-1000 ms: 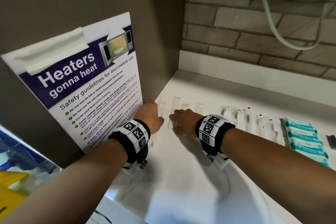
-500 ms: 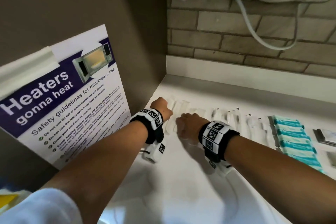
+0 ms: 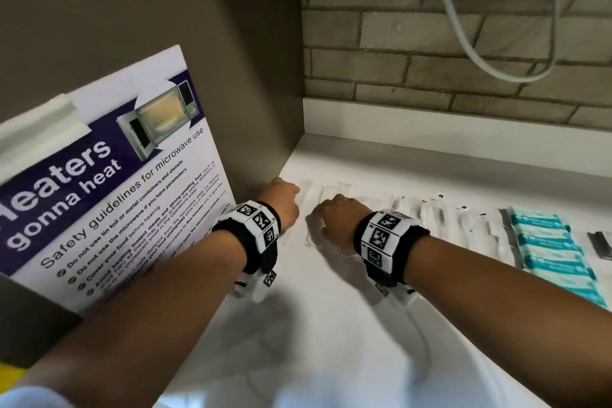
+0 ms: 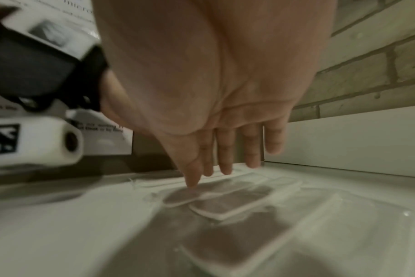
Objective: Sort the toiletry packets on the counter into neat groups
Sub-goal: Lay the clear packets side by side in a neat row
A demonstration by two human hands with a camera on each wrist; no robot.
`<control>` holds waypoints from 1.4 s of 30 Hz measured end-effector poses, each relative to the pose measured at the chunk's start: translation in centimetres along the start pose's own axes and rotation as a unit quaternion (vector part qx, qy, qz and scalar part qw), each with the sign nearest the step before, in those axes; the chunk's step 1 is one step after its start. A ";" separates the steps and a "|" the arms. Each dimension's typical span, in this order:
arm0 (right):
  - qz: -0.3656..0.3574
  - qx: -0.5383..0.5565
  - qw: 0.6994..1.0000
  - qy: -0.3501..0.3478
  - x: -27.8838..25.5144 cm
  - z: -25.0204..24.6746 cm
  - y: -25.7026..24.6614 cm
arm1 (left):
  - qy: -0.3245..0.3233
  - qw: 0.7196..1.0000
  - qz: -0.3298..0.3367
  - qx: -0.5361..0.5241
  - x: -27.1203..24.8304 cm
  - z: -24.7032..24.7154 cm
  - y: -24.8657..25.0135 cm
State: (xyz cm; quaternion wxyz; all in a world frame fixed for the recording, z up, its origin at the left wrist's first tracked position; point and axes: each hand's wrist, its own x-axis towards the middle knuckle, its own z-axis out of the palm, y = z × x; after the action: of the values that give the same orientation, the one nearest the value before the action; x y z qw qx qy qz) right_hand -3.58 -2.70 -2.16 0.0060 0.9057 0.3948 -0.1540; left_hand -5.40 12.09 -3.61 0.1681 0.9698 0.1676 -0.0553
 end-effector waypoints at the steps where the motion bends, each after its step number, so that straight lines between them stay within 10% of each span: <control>1: -0.010 -0.008 1.000 -0.024 0.3 -0.2 -0.3 | -0.007 1.000 0.013 0.018 -0.4 0.1 -0.1; 14: -0.089 -0.029 0.995 0.028 1.5 -2.4 -0.8 | -0.043 0.995 0.040 0.081 -2.7 0.8 -1.2; 42: 0.076 0.005 0.997 -0.006 1.3 1.7 -4.2 | -0.022 0.997 0.010 0.069 -2.3 1.7 -3.5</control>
State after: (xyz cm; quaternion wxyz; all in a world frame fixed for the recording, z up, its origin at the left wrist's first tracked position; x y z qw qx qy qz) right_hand -6.21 0.87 -3.70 0.0154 0.9321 0.3242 -0.1606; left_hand -8.79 13.90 -5.92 0.1051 0.9793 0.1499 -0.0861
